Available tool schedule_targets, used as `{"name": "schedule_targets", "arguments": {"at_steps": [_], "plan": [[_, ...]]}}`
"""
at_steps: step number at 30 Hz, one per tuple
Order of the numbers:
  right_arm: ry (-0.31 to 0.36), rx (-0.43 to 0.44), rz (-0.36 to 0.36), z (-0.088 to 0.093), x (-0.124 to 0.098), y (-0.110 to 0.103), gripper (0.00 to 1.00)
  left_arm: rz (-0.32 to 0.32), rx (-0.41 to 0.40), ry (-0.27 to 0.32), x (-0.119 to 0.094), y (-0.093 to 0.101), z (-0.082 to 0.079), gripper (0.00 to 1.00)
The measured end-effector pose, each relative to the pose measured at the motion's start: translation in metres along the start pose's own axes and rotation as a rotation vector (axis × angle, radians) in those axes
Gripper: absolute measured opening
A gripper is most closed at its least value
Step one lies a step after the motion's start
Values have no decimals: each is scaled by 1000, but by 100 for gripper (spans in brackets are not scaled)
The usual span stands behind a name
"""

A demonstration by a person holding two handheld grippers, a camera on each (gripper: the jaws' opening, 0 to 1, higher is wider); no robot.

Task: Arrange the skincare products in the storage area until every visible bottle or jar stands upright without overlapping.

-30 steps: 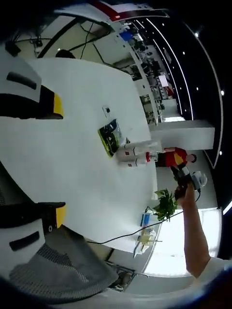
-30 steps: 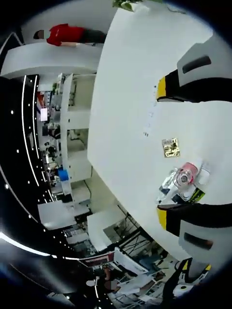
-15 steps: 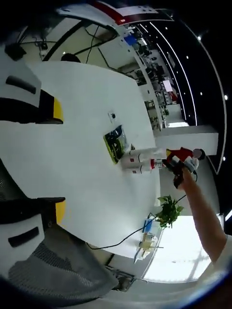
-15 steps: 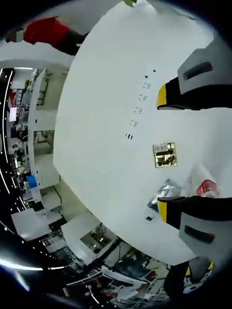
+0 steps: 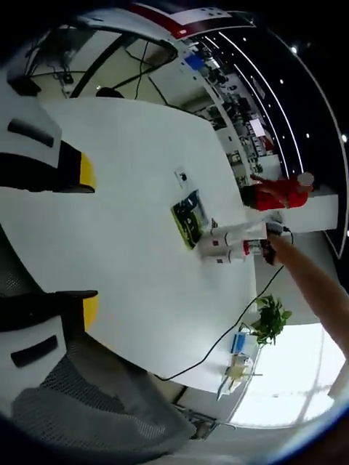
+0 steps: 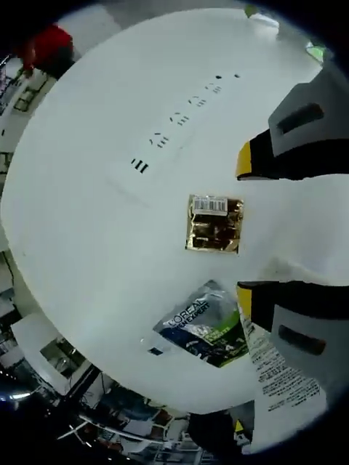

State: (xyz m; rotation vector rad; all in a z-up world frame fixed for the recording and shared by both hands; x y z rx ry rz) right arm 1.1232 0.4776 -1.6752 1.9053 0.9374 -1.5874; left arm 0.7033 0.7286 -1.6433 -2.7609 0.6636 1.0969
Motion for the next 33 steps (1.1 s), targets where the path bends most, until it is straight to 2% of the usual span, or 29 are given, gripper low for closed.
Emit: {"name": "schedule_targets", "arguments": {"at_steps": [3, 10, 13, 16, 22, 24, 26, 33], "plan": [[-10, 3, -7, -1, 6, -6, 51, 0, -1, -6, 1, 0, 1, 55], [-18, 2, -6, -12, 23, -2, 53, -3, 2, -30, 2, -1, 5, 55], [-39, -27, 7, -12, 29, -4, 53, -5, 4, -37, 2, -1, 6, 55], [-47, -58, 29, -13, 37, 3, 51, -6, 6, -39, 2, -1, 7, 55], [-58, -77, 36, -14, 38, -1, 47, -8, 17, -56, 2, -1, 10, 54], [-77, -119, 75, -14, 37, 6, 41, -10, 18, -56, 2, -2, 10, 54], [-69, -93, 60, -13, 36, 3, 41, -11, 18, -56, 2, -2, 10, 54], [-47, -105, 63, -12, 37, 4, 36, -8, 28, -66, 2, -1, 12, 54]]}}
Point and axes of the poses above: the point that each gripper's makers call its tool centre point, and the gripper's own axes: x roughly forward along the fingers, y roughly to its right, z roughly out of its underside, the point moved 2 cm from there along -x, roughly backward along the fingers, and after that the axes turned 8 degrees about -x, right-handed, at the moved point
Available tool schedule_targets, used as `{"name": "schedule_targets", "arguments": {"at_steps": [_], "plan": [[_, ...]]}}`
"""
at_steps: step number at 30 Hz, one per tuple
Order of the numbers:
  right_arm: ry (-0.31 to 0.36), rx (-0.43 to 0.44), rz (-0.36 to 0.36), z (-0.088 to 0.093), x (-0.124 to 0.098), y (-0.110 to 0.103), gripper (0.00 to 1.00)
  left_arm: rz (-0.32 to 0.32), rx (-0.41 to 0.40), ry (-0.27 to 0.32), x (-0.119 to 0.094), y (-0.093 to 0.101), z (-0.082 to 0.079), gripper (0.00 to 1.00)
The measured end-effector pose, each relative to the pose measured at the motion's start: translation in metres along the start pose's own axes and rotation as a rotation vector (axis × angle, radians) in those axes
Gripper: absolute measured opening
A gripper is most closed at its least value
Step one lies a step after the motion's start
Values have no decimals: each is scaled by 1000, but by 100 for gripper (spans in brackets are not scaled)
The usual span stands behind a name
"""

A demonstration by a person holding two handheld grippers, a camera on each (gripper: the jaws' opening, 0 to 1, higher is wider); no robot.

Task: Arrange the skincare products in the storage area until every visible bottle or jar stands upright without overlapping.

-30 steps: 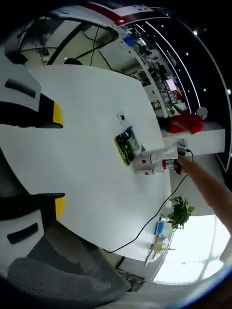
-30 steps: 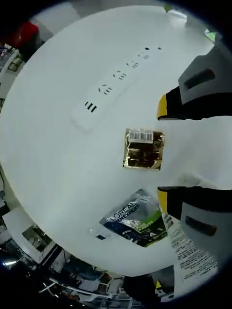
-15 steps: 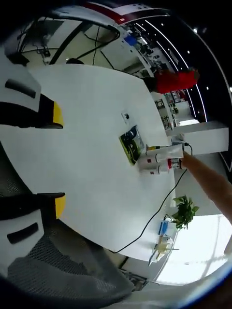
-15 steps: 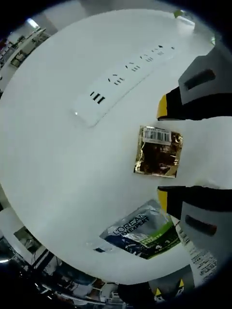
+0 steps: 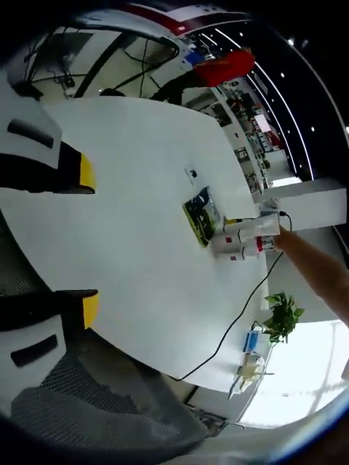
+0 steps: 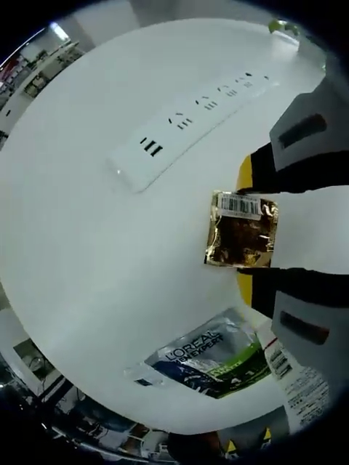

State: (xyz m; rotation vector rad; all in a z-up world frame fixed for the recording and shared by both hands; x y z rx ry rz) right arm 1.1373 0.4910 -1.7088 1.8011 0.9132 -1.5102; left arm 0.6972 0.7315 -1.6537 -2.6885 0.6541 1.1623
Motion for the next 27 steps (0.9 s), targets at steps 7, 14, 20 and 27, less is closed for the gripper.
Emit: {"name": "schedule_targets", "arguments": {"at_steps": [7, 14, 20, 27], "plan": [[15, 9, -5, 1, -1, 2, 35, -5, 6, -3, 0, 0, 1, 54], [36, 4, 12, 0, -14, 5, 34, -3, 10, -2, -1, 1, 0, 54], [79, 18, 43, -5, -33, 17, 34, -6, 13, 3, -1, 0, -1, 54], [170, 40, 83, -13, -78, 29, 34, -3, 17, 16, -2, 0, -3, 54]]}}
Point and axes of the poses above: the point that each gripper's makers call its tool centre point, and the gripper's own axes: x roughly forward along the fingers, y roughly to its right, z roughly out of its underside, the point moved 2 cm from there along -x, roughly backward along the fingers, and after that the axes turned 8 degrees about -x, right-handed, at the moved point
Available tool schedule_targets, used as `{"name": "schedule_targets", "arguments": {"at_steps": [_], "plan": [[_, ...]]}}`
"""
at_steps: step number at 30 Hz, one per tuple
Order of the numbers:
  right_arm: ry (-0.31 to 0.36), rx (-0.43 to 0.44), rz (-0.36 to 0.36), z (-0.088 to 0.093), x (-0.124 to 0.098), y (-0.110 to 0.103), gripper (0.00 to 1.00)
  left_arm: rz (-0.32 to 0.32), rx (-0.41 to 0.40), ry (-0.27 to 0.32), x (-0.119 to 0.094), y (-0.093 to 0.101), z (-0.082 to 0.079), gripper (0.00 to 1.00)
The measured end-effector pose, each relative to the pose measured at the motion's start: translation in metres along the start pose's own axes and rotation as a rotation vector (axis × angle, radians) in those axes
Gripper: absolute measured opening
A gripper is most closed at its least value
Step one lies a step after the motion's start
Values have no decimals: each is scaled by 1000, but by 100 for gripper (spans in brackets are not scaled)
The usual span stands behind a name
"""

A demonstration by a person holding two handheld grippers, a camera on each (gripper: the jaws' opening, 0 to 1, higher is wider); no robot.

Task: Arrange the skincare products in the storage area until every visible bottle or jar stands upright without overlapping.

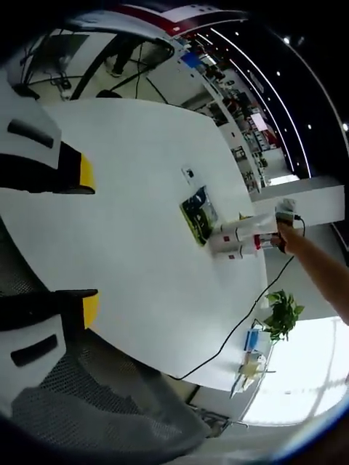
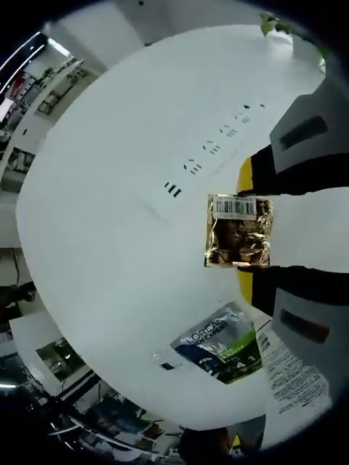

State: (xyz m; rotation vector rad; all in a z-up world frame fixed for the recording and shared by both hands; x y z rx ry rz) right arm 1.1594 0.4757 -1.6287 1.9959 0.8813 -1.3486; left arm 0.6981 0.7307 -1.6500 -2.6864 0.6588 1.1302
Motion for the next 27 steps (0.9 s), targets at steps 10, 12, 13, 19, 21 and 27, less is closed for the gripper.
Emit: {"name": "schedule_targets", "arguments": {"at_steps": [10, 12, 13, 19, 21, 27], "plan": [[265, 120, -5, -21, -81, -12, 34, 6, -3, 39, -2, 0, -7, 54], [313, 135, -15, -16, -110, -36, 34, 8, -5, 45, -3, 0, -9, 54], [340, 147, -18, -14, -120, -37, 34, 10, -6, 54, -4, 1, -11, 54], [453, 195, -39, -4, -162, -51, 34, 40, -34, 112, -8, 5, -22, 54], [472, 195, -40, 0, -171, -58, 34, 45, -34, 115, -9, 5, -23, 54], [543, 192, -60, 16, -199, -97, 34, 69, -20, 137, -12, 12, -27, 54]]}}
Point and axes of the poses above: the point that each gripper's makers call its tool centre point, and the gripper's own axes: x roughly forward along the fingers, y roughly to its right, z roughly out of its underside, the point moved 2 cm from there along -x, roughly backward along the fingers, and after that the axes turned 8 degrees about -x, right-handed, at the moved point
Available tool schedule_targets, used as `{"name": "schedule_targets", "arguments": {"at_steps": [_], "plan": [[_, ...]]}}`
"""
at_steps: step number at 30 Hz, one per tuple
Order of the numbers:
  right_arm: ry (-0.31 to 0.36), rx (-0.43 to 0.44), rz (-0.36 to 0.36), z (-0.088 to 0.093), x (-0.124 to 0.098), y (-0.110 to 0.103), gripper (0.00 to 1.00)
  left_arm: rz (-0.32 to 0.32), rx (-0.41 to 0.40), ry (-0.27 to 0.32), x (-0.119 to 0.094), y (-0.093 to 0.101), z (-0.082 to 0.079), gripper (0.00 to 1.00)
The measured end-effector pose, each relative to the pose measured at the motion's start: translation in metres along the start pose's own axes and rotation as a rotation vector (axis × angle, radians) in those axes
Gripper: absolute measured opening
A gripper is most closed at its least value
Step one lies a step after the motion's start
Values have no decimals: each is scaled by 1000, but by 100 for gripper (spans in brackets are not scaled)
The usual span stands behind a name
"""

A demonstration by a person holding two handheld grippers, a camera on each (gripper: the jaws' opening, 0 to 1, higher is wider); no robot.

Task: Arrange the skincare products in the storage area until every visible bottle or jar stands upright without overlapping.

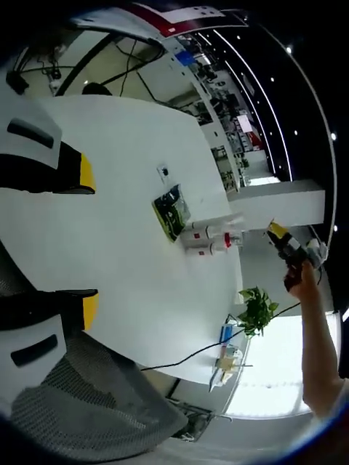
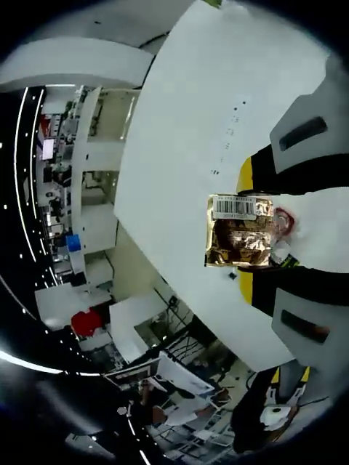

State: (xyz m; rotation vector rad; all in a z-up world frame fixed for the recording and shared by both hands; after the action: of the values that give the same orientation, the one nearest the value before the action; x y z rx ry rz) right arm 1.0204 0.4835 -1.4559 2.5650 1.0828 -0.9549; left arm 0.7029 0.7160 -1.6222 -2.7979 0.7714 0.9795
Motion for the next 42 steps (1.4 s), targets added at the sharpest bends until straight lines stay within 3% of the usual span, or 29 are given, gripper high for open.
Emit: {"name": "schedule_targets", "arguments": {"at_steps": [5, 14, 23, 28, 31, 33, 34, 38, 39, 40, 42], "plan": [[78, 50, -50, 9, -20, -37, 34, 6, -9, 21, -3, 0, -4, 55], [150, 71, -120, 38, -36, -98, 35, 14, -43, 30, -4, -1, -7, 57], [296, 230, -210, 80, -37, -170, 35, 41, -94, 17, -4, -1, -9, 58], [348, 289, -236, 97, -46, -196, 35, 156, -257, -7, 4, 7, -13, 59], [367, 313, -249, 106, -49, -208, 35, 208, -456, -37, 17, 2, -10, 59], [380, 316, -255, 111, -50, -215, 35, 263, -585, 11, 20, 3, -18, 59], [386, 323, -255, 113, -50, -217, 35, 272, -607, 15, 20, 3, -20, 59], [406, 316, -239, 118, -51, -222, 35, 411, -867, 87, 15, 10, -34, 57], [410, 314, -233, 120, -53, -224, 35, 459, -915, 105, 12, 13, -39, 57], [418, 317, -236, 121, -54, -226, 35, 550, -973, 121, 8, 21, -45, 57], [447, 337, -257, 121, -57, -231, 35, 635, -1107, 169, 5, 22, -55, 56]]}}
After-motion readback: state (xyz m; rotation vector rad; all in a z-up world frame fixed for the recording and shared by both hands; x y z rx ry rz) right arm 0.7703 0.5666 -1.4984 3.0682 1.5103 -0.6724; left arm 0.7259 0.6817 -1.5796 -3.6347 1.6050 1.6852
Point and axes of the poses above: the point that each gripper's makers call its tool centre point, and the gripper's own axes: x roughly forward along the fingers, y roughly to its right, z roughly out of its underside, the point moved 2 cm from there along -x, roughly backward along the fingers, and after that the axes turned 8 degrees about -x, right-handed, at the moved point
